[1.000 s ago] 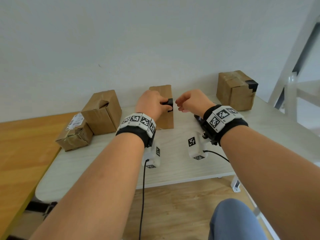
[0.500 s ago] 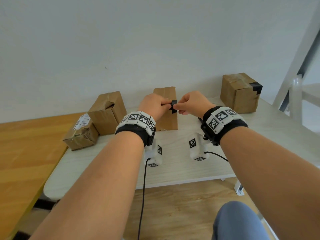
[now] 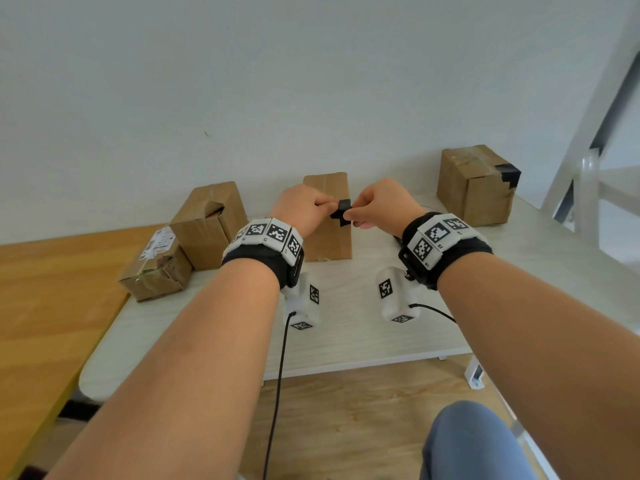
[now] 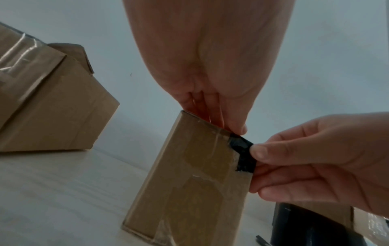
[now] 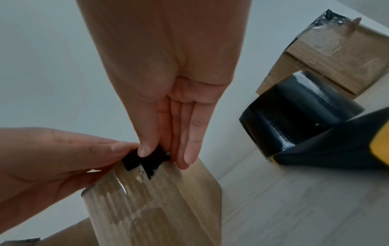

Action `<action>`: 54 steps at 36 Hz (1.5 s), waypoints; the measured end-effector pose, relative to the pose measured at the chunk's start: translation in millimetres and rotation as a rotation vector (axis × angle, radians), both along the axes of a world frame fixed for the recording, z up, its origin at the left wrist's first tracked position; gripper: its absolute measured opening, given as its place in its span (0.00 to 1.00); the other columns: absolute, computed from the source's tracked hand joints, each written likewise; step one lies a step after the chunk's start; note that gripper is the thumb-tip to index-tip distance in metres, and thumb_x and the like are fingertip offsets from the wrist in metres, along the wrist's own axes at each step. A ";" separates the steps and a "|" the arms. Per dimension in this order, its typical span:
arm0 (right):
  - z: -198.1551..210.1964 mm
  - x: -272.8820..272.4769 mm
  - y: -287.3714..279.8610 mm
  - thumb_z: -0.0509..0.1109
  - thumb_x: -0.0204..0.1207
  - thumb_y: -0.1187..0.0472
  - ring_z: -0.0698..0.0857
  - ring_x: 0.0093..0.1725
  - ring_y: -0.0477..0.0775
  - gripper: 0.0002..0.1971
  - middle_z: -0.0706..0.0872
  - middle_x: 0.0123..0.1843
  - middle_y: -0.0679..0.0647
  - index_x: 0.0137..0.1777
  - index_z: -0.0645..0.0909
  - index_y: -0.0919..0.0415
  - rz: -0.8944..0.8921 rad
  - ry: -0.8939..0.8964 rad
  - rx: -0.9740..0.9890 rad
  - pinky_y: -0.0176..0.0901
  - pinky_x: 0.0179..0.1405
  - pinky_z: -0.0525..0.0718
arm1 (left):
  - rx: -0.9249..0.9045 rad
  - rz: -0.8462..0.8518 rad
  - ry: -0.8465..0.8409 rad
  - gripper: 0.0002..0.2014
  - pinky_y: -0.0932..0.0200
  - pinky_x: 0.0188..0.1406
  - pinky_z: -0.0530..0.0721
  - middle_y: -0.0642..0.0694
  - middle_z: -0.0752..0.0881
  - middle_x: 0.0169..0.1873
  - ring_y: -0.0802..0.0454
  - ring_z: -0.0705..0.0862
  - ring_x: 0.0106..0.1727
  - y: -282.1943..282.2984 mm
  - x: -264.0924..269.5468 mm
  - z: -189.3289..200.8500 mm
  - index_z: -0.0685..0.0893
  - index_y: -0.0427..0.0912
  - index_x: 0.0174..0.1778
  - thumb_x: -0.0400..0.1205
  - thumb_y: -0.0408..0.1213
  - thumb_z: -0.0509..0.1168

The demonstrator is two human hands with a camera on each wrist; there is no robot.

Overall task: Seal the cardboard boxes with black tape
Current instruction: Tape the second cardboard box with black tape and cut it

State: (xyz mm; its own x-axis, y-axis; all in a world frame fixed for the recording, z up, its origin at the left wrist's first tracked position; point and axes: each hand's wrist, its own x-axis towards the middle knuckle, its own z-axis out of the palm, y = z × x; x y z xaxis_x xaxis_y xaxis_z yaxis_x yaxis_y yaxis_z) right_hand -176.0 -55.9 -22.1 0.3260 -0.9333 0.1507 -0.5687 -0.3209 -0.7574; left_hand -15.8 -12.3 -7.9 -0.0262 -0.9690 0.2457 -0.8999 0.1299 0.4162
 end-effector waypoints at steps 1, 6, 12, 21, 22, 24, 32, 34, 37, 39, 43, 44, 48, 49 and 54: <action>-0.1 -0.3 -0.3 0.77 0.72 0.59 0.92 0.45 0.54 0.07 0.92 0.40 0.57 0.44 0.88 0.63 0.002 -0.007 0.003 0.46 0.54 0.89 | 0.000 0.000 0.008 0.13 0.52 0.59 0.80 0.47 0.89 0.55 0.49 0.84 0.56 -0.3 0.2 0.1 0.87 0.49 0.61 0.85 0.43 0.61; -1.3 -1.3 -0.7 0.77 0.72 0.59 0.92 0.45 0.53 0.08 0.92 0.40 0.57 0.44 0.88 0.65 0.011 -0.032 0.019 0.46 0.54 0.89 | -0.018 -0.002 -0.057 0.13 0.59 0.52 0.78 0.50 0.89 0.55 0.51 0.84 0.54 -1.2 -0.6 -1.5 0.87 0.51 0.62 0.84 0.44 0.62; -0.3 -1.7 1.7 0.78 0.71 0.61 0.91 0.45 0.54 0.06 0.92 0.41 0.58 0.42 0.87 0.64 0.017 0.012 0.013 0.41 0.51 0.89 | -0.007 -0.046 -0.078 0.15 0.60 0.64 0.73 0.49 0.86 0.63 0.50 0.81 0.64 -1.1 0.1 -2.1 0.84 0.48 0.66 0.84 0.40 0.62; -4.6 3.1 1.9 0.77 0.72 0.57 0.91 0.43 0.52 0.09 0.91 0.39 0.56 0.39 0.86 0.63 -0.005 0.042 0.040 0.38 0.44 0.87 | 0.006 -0.030 -0.192 0.16 0.58 0.63 0.74 0.47 0.86 0.63 0.48 0.81 0.64 -5.2 -0.6 -2.2 0.81 0.51 0.69 0.85 0.41 0.60; -2.0 2.8 2.8 0.77 0.72 0.59 0.91 0.42 0.51 0.08 0.91 0.39 0.57 0.40 0.86 0.64 0.004 0.054 0.040 0.35 0.39 0.86 | 0.007 -0.021 -0.191 0.16 0.58 0.61 0.74 0.47 0.86 0.61 0.47 0.82 0.62 -6.0 -1.0 -2.1 0.82 0.51 0.69 0.85 0.42 0.61; 1.6 2.6 3.3 0.77 0.73 0.60 0.90 0.40 0.50 0.07 0.90 0.39 0.57 0.42 0.86 0.65 0.021 0.074 0.040 0.30 0.32 0.81 | 0.012 -0.005 -0.179 0.16 0.58 0.61 0.74 0.47 0.87 0.61 0.47 0.82 0.62 -7.6 -1.6 -2.5 0.82 0.51 0.68 0.85 0.42 0.61; -2.6 0.4 -1.6 0.73 0.77 0.61 0.91 0.47 0.54 0.09 0.91 0.45 0.61 0.46 0.88 0.68 0.053 0.036 0.063 0.39 0.50 0.88 | -0.005 0.018 -0.184 0.14 0.56 0.51 0.76 0.46 0.87 0.54 0.46 0.83 0.55 -11.0 -1.2 -3.0 0.86 0.52 0.63 0.84 0.43 0.61; -1.5 -2.6 -0.8 0.72 0.78 0.62 0.90 0.46 0.51 0.08 0.91 0.47 0.62 0.49 0.88 0.68 0.075 -0.013 0.113 0.34 0.47 0.88 | -0.005 0.010 -0.170 0.15 0.53 0.59 0.78 0.48 0.87 0.56 0.47 0.82 0.58 -9.5 -0.7 -2.3 0.85 0.52 0.64 0.83 0.43 0.62; 0.3 -5.1 0.2 0.71 0.78 0.63 0.90 0.48 0.52 0.08 0.91 0.48 0.62 0.52 0.88 0.68 0.075 -0.017 0.128 0.35 0.49 0.88 | -0.027 0.027 -0.117 0.14 0.56 0.58 0.78 0.49 0.88 0.56 0.49 0.83 0.57 -7.8 -1.4 -0.4 0.87 0.51 0.62 0.82 0.43 0.65; 2.0 -4.2 0.6 0.69 0.79 0.66 0.90 0.50 0.53 0.09 0.91 0.48 0.62 0.53 0.87 0.68 0.057 -0.007 0.114 0.38 0.51 0.88 | -0.061 0.056 -0.061 0.12 0.61 0.51 0.77 0.51 0.89 0.53 0.52 0.84 0.53 -6.4 -1.5 -0.3 0.89 0.51 0.58 0.80 0.43 0.68; 3.1 -0.8 -1.7 0.58 0.79 0.75 0.90 0.50 0.58 0.15 0.88 0.54 0.62 0.59 0.83 0.67 -0.024 -0.162 0.129 0.47 0.54 0.89 | -0.103 0.065 0.031 0.11 0.64 0.50 0.75 0.52 0.89 0.53 0.55 0.83 0.53 -2.2 0.3 -4.1 0.89 0.50 0.57 0.80 0.41 0.68; 3.2 0.2 -2.1 0.57 0.79 0.74 0.90 0.50 0.58 0.16 0.88 0.54 0.62 0.61 0.82 0.67 -0.039 -0.182 0.116 0.49 0.55 0.88 | -0.103 0.054 0.027 0.12 0.65 0.50 0.73 0.52 0.88 0.55 0.55 0.83 0.54 -1.5 0.9 -4.3 0.89 0.50 0.58 0.80 0.39 0.66; 3.1 9.0 0.5 0.62 0.82 0.65 0.91 0.47 0.57 0.14 0.88 0.52 0.58 0.64 0.81 0.63 -0.039 -0.163 0.063 0.49 0.52 0.89 | -0.077 0.029 0.058 0.16 0.67 0.56 0.73 0.50 0.87 0.59 0.53 0.82 0.61 2.4 3.7 -2.4 0.87 0.48 0.61 0.81 0.30 0.61; 3.2 11.8 1.5 0.63 0.82 0.61 0.91 0.47 0.57 0.13 0.88 0.51 0.57 0.63 0.82 0.62 -0.038 -0.148 0.059 0.49 0.52 0.89 | -0.073 0.028 0.084 0.16 0.66 0.58 0.75 0.50 0.87 0.59 0.54 0.83 0.61 2.9 4.1 -2.7 0.86 0.47 0.61 0.81 0.29 0.61; 0.3 22.1 3.6 0.67 0.80 0.51 0.91 0.46 0.62 0.17 0.91 0.47 0.63 0.55 0.84 0.66 -0.103 -0.098 0.090 0.55 0.53 0.88 | -0.143 0.099 0.158 0.15 0.64 0.57 0.78 0.49 0.83 0.60 0.54 0.83 0.58 -0.8 5.7 -9.9 0.84 0.46 0.60 0.78 0.29 0.65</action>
